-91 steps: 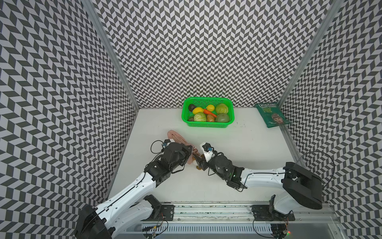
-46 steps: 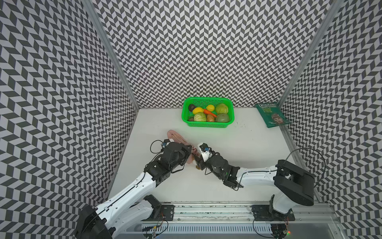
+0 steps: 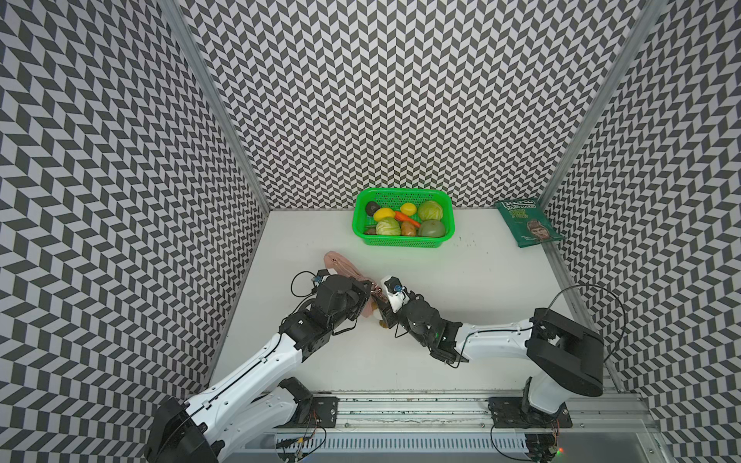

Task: Remove the decoration from the bag
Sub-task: Remove the decoration item from the bag.

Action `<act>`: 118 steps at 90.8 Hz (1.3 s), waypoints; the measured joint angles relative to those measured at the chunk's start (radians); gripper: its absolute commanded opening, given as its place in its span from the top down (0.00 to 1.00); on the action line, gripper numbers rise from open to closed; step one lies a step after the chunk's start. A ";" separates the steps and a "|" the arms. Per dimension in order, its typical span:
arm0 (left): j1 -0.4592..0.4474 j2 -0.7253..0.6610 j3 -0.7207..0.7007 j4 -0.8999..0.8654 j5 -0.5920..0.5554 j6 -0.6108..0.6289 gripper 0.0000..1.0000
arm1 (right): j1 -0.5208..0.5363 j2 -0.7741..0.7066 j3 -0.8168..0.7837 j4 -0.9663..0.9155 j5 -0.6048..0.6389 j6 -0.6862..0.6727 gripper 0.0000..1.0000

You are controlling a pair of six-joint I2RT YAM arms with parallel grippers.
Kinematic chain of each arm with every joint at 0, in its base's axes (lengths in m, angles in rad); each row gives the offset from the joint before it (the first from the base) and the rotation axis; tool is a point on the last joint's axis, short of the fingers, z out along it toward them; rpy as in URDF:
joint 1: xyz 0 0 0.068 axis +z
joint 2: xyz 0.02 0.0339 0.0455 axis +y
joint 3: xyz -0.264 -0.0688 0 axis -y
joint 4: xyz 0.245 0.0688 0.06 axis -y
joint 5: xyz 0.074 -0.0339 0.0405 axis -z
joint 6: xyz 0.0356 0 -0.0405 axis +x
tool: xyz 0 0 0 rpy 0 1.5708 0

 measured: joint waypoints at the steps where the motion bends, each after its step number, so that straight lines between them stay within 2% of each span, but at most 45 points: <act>1: 0.000 0.000 0.000 0.000 0.000 0.000 1.00 | 0.000 0.000 0.000 0.000 0.000 0.000 0.51; 30: 0.002 0.000 0.000 0.000 0.001 0.000 1.00 | -0.002 0.003 0.000 0.001 -0.001 0.001 0.59; 91: 0.008 0.000 0.000 0.001 0.010 0.000 1.00 | -0.021 0.000 0.000 0.002 -0.059 0.027 0.84; 118: 0.008 0.000 0.000 0.005 0.011 0.000 1.00 | -0.020 -0.024 -0.008 0.001 -0.087 0.045 0.85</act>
